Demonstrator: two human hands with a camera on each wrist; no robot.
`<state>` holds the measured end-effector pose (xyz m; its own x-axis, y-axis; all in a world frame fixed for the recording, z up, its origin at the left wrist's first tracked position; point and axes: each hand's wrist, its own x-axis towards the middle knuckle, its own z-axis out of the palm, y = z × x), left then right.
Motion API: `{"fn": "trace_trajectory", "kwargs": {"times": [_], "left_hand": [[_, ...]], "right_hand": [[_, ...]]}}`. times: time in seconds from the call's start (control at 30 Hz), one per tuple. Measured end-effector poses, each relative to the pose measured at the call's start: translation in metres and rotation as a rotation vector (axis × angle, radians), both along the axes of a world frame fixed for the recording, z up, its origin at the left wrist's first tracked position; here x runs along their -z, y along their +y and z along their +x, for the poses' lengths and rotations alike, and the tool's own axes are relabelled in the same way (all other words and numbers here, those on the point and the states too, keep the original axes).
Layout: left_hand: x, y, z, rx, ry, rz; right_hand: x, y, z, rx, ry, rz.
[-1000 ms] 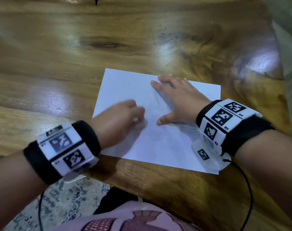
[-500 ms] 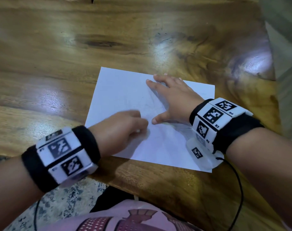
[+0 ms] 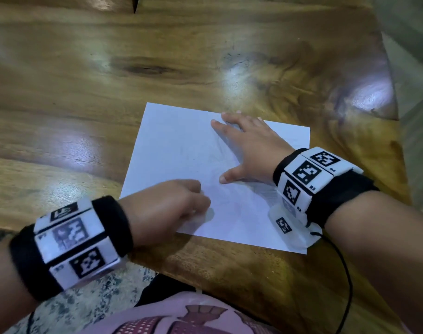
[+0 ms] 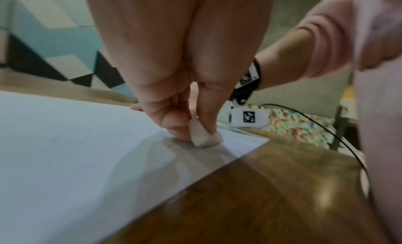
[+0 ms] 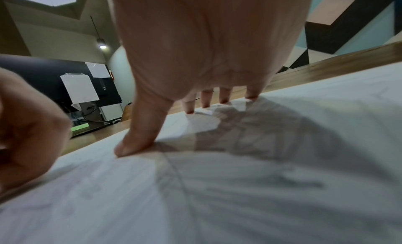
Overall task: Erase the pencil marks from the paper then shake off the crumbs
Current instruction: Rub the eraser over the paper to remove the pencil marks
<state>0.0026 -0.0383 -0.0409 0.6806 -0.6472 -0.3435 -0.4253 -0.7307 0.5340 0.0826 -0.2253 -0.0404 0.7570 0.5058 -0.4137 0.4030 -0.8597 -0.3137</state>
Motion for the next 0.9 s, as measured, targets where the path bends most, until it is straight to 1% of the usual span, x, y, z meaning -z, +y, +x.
{"fn": "trace_trajectory", "kwargs": {"times": [0.13, 0.27, 0.37, 0.4, 0.5, 0.57, 0.63, 0.7, 0.73, 0.8, 0.83, 0.87, 0.9], "left_hand": [[-0.001, 0.001, 0.0, 0.013, -0.02, 0.04], [-0.006, -0.002, 0.001, -0.051, 0.047, 0.039], [-0.013, -0.002, 0.023, -0.124, 0.118, 0.048], [-0.015, -0.003, 0.036, -0.184, 0.099, 0.036], [-0.018, -0.008, 0.084, -0.419, -0.092, -0.03], [-0.019, -0.02, 0.107, -0.504, -0.159, -0.027], [-0.019, -0.031, 0.115, -0.521, -0.192, 0.028], [-0.018, -0.033, 0.112, -0.482, -0.208, 0.035], [-0.018, -0.031, 0.108, -0.44, -0.163, 0.029], [-0.02, -0.025, 0.103, -0.349, -0.005, 0.053], [-0.02, -0.024, 0.104, -0.338, 0.021, 0.064], [-0.02, -0.024, 0.108, -0.366, -0.01, 0.053], [-0.019, -0.026, 0.113, -0.42, -0.083, 0.025]], "right_hand": [[0.002, -0.001, -0.001, -0.011, -0.006, 0.011], [-0.002, -0.013, 0.002, 0.013, -0.007, -0.032], [-0.006, -0.019, 0.003, 0.003, 0.036, -0.032], [-0.006, -0.02, 0.003, 0.002, 0.044, -0.025], [-0.005, -0.019, 0.003, -0.003, 0.055, -0.023], [-0.004, -0.02, 0.005, 0.001, 0.055, -0.022], [-0.002, -0.021, 0.006, -0.005, 0.047, -0.023], [-0.001, -0.021, 0.006, -0.011, 0.041, -0.024], [0.0, -0.022, 0.006, -0.011, 0.041, -0.024], [0.0, -0.022, 0.006, -0.009, 0.041, -0.024], [-0.001, -0.022, 0.006, -0.009, 0.042, -0.024], [-0.001, -0.021, 0.006, -0.01, 0.042, -0.025], [-0.002, -0.021, 0.006, -0.011, 0.042, -0.027]]}}
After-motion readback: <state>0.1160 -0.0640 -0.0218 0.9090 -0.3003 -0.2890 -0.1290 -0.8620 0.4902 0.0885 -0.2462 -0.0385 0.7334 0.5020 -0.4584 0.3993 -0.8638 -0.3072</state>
